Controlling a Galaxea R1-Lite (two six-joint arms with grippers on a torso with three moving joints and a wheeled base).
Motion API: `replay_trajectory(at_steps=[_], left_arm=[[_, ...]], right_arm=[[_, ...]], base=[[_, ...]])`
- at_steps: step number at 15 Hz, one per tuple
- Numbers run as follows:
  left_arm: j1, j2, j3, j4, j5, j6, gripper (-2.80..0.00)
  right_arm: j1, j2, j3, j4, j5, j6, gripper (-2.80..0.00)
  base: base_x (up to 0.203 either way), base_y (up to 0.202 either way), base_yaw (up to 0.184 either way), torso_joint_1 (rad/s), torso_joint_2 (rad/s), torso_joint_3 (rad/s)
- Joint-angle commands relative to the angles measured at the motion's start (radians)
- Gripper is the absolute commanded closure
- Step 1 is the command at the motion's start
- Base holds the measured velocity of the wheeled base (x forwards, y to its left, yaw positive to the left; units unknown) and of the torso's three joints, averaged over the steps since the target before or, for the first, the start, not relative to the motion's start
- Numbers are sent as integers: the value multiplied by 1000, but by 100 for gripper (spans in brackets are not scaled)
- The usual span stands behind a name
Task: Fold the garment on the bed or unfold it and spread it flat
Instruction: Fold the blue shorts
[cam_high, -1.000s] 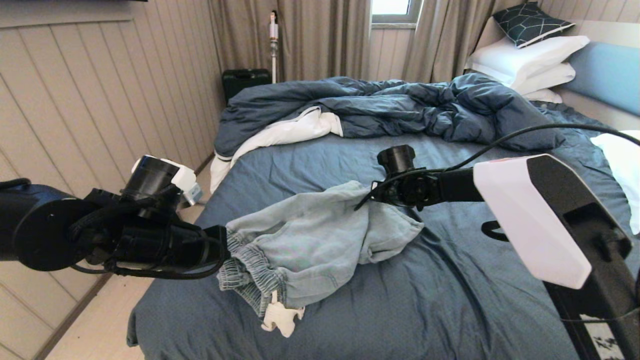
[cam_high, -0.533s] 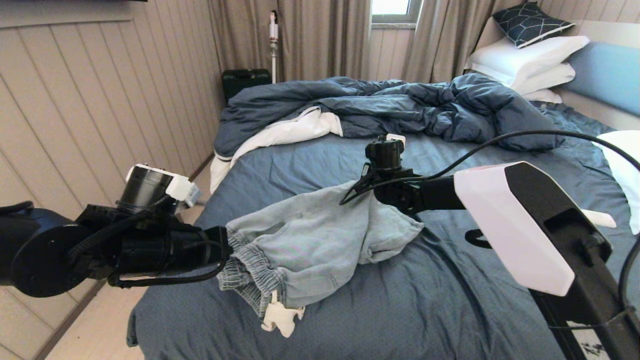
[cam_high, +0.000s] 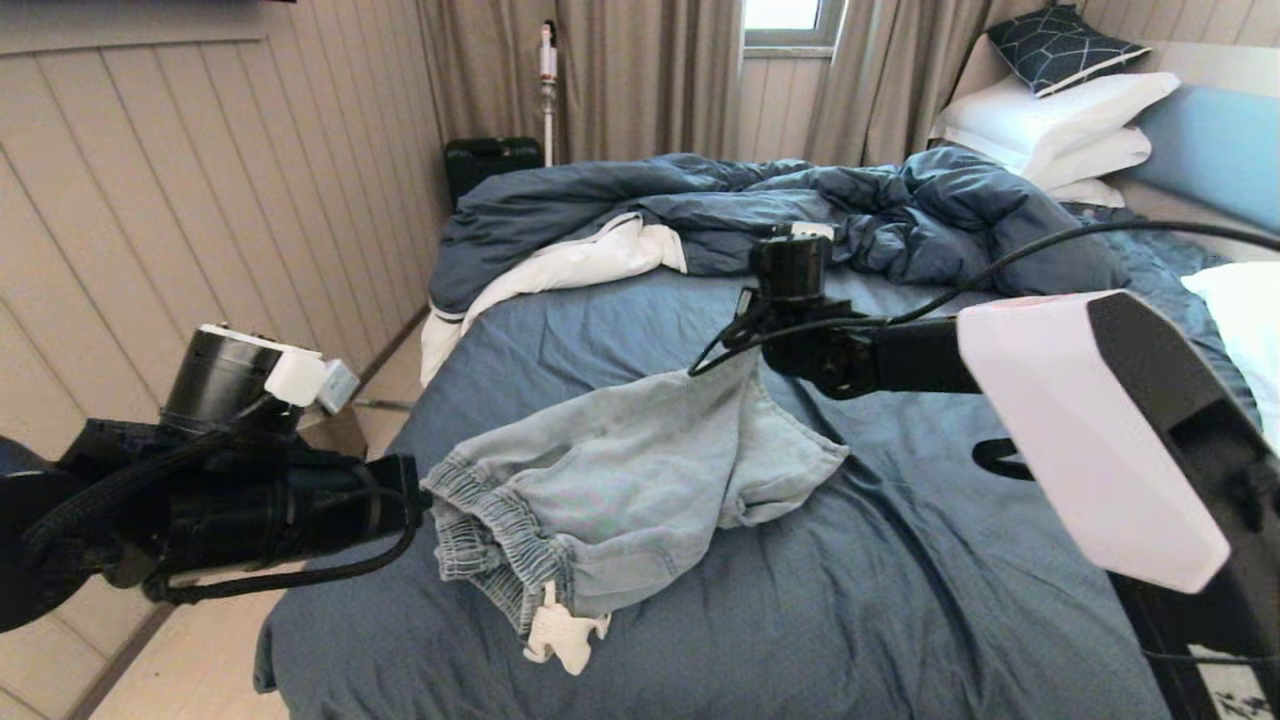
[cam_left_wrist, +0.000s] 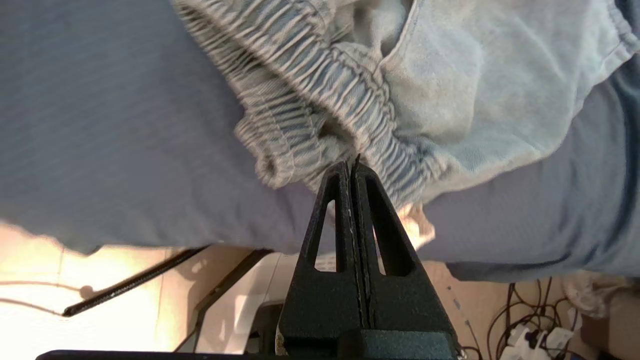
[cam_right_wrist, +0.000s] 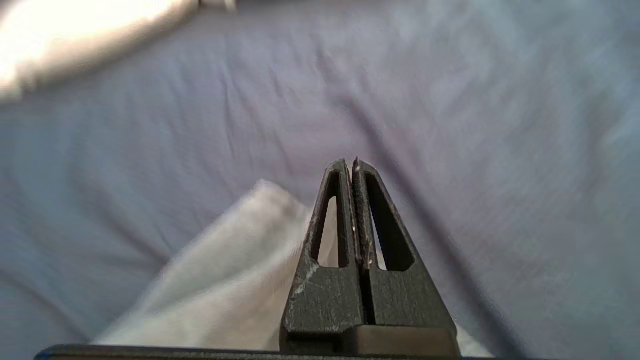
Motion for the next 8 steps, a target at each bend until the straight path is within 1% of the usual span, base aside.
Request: replay_trajectory(at_steps=[1, 3, 4, 6, 7, 8], left_arm=[[-1, -98, 4, 47, 4, -4, 0], [-1, -153, 12, 80, 6, -6, 0], [-1, -155, 13, 85, 6, -6, 0], [-1, -198, 13, 128, 16, -16, 0], [-1, -202, 12, 137, 25, -19, 0], [-1, -230, 10, 160, 55, -22, 0]], right_arm=[[-6, -138, 10, 37, 0, 3, 0], [-9, -224, 91, 54, 0, 13, 0], [-10, -245, 118, 58, 1, 19, 0], [-17, -312, 187, 60, 17, 28, 0], [-17, -337, 218, 64, 35, 31, 0], [-14, -381, 269, 78, 88, 32, 0]], base=[[0, 0, 0, 0, 0, 0], [0, 0, 0, 0, 0, 0], [0, 0, 0, 0, 0, 0], [0, 0, 0, 0, 0, 0], [0, 0, 0, 0, 0, 0], [0, 0, 0, 0, 0, 0]])
